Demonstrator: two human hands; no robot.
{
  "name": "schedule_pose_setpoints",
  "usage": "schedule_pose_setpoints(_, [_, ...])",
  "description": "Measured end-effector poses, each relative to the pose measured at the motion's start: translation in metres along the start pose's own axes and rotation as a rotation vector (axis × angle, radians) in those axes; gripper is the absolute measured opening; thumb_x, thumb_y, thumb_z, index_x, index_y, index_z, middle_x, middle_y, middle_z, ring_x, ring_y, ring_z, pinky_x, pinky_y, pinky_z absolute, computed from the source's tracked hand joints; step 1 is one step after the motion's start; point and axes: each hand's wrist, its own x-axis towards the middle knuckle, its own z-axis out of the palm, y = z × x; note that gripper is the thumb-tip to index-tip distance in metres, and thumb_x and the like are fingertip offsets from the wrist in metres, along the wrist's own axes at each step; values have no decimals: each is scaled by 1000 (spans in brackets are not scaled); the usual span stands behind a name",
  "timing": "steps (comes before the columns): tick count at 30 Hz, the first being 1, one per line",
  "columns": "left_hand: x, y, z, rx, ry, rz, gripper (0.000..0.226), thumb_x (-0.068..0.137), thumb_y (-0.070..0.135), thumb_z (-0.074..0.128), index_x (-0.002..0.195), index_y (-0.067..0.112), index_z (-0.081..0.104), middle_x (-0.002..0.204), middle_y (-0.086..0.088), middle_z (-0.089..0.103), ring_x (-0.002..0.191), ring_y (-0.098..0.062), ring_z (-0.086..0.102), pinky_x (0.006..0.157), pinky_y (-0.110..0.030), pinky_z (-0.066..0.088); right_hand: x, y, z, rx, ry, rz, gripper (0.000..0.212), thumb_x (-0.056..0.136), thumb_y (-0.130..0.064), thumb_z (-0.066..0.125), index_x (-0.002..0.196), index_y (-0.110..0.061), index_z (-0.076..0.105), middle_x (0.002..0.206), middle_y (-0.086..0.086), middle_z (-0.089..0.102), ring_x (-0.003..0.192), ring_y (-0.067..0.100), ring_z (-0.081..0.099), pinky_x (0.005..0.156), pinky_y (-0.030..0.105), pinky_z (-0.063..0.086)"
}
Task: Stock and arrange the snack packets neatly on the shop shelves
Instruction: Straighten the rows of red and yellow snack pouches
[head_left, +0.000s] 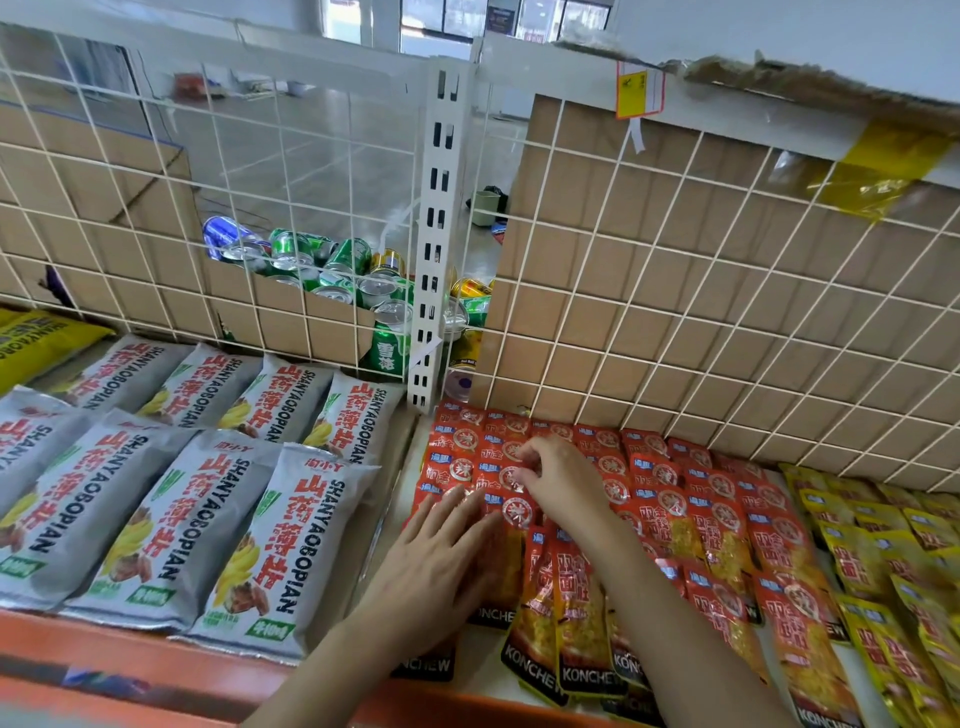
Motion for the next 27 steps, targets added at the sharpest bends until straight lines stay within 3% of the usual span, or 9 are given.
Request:
schedule_pose_setpoints(3, [3,2,0,33,-74,73,63,83,68,33,133,33,48,136,6,53,128,-17,48,101,-45,34,9,0,1,-28,-59,-15,25,88,-32,61,111,-23,61,119,-3,57,108,14,54,86,28,43])
schedule_pose_setpoints(10, [0,-1,9,30,-116,94,69,82,69,35,140,32,38,141,4,47,132,-17,42,112,-39,22,22,0,3,72,-107,17,10,87,-24,63,95,-18,65,111,-3,65,101,12,58,82,27,42])
schedule_pose_setpoints(17, [-1,0,6,-32,-123,61,63,92,65,14,140,32,37,142,4,47,132,-17,42,111,-38,21,24,4,7,150,-79,40,9,87,-21,63,93,-15,66,110,-2,66,100,12,58,78,22,39])
schedule_pose_setpoints(23, [1,1,5,-15,-66,94,59,89,66,28,130,29,50,137,7,51,128,-18,47,109,-35,19,26,5,7,148,-103,37,11,86,-21,63,94,-14,66,110,0,66,100,14,58,79,23,42])
schedule_pose_setpoints(27, [2,1,5,-26,-39,106,59,85,67,33,128,29,48,135,9,53,127,-19,48,108,-37,19,27,6,6,165,-120,30,10,86,-19,64,94,-13,66,111,1,65,99,12,57,77,22,39])
